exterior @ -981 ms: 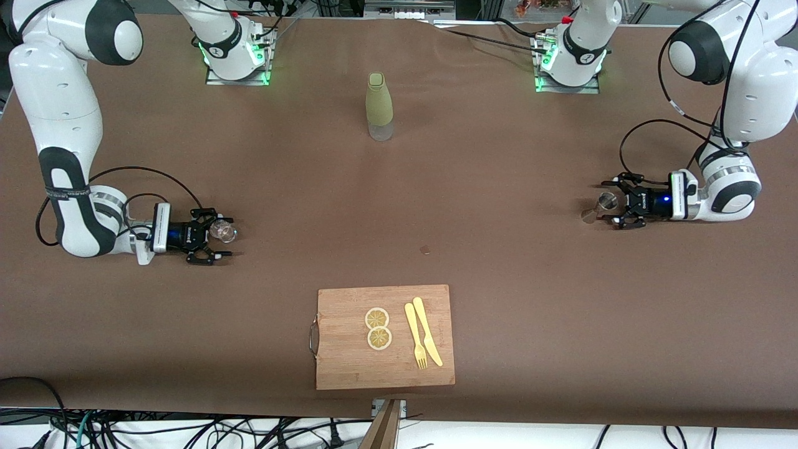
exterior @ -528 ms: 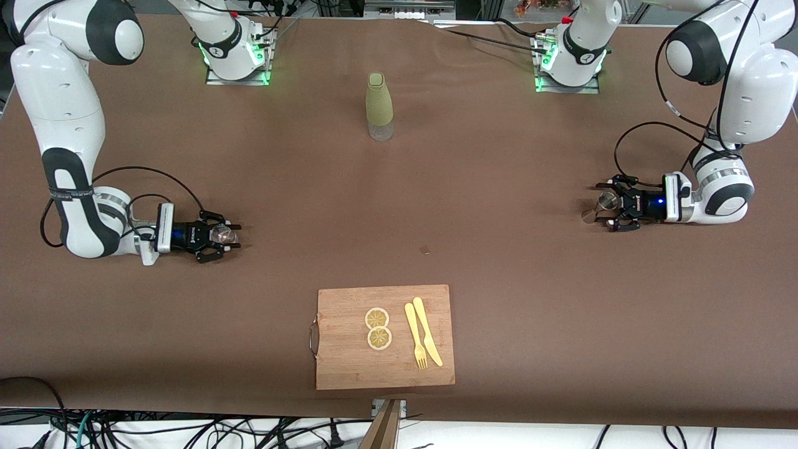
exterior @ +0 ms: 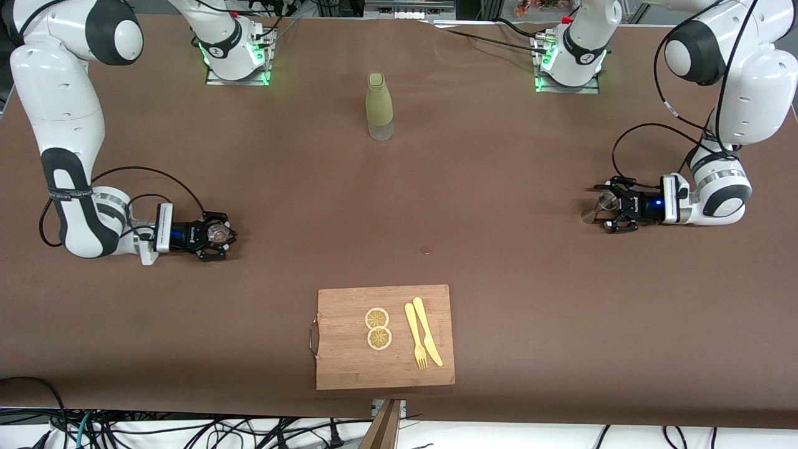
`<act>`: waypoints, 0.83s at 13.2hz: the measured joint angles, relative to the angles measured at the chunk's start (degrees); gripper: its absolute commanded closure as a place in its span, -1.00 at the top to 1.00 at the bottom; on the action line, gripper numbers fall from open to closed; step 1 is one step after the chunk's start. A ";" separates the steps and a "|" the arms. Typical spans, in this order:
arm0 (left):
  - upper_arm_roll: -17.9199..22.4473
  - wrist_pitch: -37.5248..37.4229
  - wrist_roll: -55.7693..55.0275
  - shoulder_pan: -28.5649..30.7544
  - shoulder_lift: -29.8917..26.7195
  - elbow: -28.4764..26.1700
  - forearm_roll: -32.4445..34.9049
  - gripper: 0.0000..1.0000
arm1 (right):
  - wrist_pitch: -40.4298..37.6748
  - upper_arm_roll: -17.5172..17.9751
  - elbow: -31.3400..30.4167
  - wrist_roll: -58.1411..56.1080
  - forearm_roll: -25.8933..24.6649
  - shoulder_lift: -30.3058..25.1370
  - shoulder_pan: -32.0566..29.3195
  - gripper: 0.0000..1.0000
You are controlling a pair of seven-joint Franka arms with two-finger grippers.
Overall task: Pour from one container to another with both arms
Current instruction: 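Grasp the glass cup with the right gripper while the left gripper grasps the jigger, then carry the glass cup and jigger toward each other above the board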
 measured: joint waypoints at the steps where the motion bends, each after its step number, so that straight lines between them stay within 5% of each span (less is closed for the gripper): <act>1: -0.04 0.00 0.01 -0.01 0.00 0.00 0.00 0.64 | -0.76 0.00 0.03 0.59 0.06 0.00 0.00 -0.98; 4: -0.07 0.00 0.05 -0.01 0.00 0.01 0.00 -0.43 | -2.39 0.05 1.81 3.02 0.27 0.01 0.03 -0.98; 5: -0.07 0.00 0.06 -0.01 0.00 0.02 0.00 -0.49 | -2.60 0.11 2.94 4.54 0.28 0.00 0.06 -0.98; 7: -0.07 0.00 0.13 -0.01 0.00 0.02 0.00 -1.00 | -3.58 0.66 4.89 7.30 0.29 0.00 0.16 -0.98; 11: -0.08 -0.18 0.62 0.02 -0.09 0.06 -0.43 -1.00 | -3.81 3.90 6.69 11.37 0.29 0.00 0.49 -0.98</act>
